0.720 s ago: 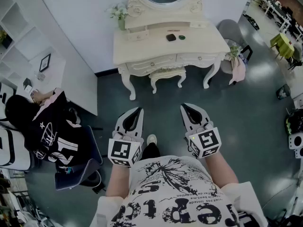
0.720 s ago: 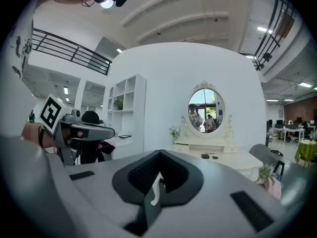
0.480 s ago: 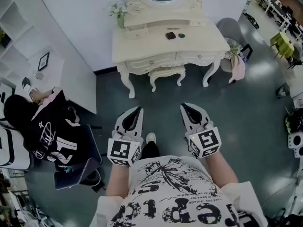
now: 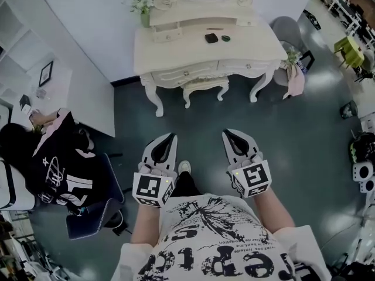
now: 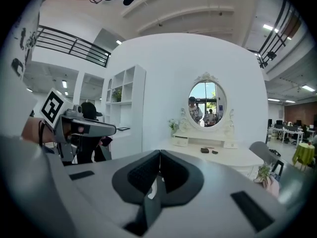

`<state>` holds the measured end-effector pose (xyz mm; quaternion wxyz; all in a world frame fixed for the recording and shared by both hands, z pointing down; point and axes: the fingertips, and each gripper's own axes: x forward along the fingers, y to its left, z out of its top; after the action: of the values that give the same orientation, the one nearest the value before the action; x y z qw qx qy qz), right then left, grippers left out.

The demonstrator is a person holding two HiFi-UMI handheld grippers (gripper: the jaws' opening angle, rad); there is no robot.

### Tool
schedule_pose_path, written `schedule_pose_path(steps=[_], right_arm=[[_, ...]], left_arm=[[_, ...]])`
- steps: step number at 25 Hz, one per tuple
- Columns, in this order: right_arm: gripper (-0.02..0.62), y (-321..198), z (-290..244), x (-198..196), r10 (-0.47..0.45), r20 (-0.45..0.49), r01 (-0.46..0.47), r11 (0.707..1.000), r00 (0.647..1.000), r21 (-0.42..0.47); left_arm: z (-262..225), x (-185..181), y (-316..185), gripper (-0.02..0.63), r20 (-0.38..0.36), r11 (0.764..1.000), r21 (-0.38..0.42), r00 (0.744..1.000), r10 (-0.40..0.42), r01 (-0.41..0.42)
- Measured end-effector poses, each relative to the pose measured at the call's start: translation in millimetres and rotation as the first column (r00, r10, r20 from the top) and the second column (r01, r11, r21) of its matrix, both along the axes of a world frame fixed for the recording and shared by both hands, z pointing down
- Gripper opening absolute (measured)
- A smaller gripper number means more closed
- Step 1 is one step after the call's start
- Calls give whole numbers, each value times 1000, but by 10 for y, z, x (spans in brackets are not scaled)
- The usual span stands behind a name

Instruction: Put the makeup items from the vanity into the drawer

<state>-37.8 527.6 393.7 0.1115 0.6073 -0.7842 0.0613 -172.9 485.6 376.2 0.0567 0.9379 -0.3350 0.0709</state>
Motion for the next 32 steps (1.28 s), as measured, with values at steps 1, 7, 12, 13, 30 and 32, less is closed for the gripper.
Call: schedule_pose_path(steps=[1, 7, 12, 13, 30, 32], right_arm=[[18, -84, 21, -1, 0, -1, 0, 1000, 1000, -6], [18, -828, 8, -11, 37, -3, -37, 999, 999, -27], [18, -1467, -35, -20, 90, 26, -89, 995, 996, -38], [18, -1581, -48, -29, 93, 29, -92, 995, 995, -37], [18, -3522, 187, 607, 25, -1, -25, 999, 1000, -39], [18, -3833, 158, 803, 13, 2, -13, 999, 1000, -39]], left_arm=[[30, 6, -87, 19, -1, 1000, -6, 1000, 3, -3], [-55, -68, -852, 20, -2, 1000, 13, 1000, 25, -25], [-141, -267, -1534, 18, 16, 999, 24, 1000, 20, -21], [-153, -296, -1643, 19, 20, 999, 27, 1000, 18, -18], [29, 57, -3376, 20, 39, 993, 23, 992, -120, 120], [-16, 190, -3670, 20, 26, 989, 23, 989, -147, 146]])
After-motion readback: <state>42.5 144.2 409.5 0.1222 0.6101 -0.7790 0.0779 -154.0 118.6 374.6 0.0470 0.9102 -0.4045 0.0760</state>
